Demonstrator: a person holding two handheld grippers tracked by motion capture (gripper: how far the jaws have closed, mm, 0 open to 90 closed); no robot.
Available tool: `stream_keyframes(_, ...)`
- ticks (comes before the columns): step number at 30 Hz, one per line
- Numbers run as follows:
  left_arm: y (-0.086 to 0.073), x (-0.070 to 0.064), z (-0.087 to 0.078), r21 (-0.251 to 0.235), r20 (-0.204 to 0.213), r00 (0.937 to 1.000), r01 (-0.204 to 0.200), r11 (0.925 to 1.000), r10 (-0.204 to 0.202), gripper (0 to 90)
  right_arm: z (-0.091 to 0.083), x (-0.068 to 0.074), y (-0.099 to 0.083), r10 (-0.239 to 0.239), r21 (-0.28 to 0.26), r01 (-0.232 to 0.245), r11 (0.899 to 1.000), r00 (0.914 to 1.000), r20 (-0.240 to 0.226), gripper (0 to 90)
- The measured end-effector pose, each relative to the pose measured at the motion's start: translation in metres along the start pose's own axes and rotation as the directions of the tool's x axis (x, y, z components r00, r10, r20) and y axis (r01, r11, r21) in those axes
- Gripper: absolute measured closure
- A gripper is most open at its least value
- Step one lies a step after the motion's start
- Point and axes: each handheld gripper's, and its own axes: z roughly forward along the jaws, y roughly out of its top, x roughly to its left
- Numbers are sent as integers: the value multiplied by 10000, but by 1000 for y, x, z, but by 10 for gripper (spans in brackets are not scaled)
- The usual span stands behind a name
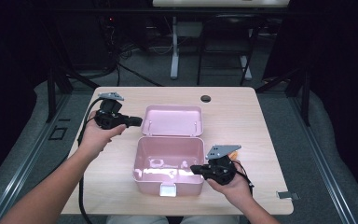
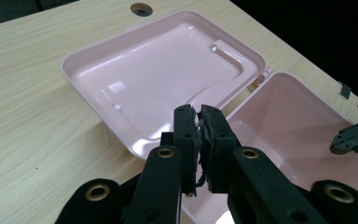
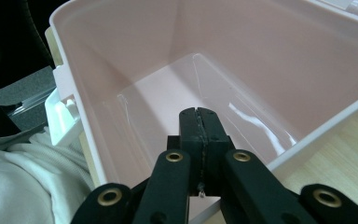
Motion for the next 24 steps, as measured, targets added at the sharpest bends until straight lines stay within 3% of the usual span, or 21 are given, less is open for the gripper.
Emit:
stream_keyframes(4,-8,3,-3,-187,182,9996,205,9996,-202,805,0,2,0,-102,-16,102,9999,9998,152,891)
stream_keyframes(10,-19,7,-6,-203,-195,9995,250,9995,-254,700,0,5,2,-181,80,180,9998,9998,114,816)
stream_keyframes(14,-25,10,-11,-368,-367,9987,334,9988,-348,649,-7,5,8,-170,-174,173,9997,9997,168,773)
stream_keyframes(18,-34,14,-11,-470,-247,9985,470,9978,-482,629,-17,1,15,-113,-409,124,9991,9996,265,725)
stream_keyframes(24,-45,17,-6,-438,-422,9968,659,9969,-678,605,-30,-10,21,174,-738,-133,9972,9984,540,612)
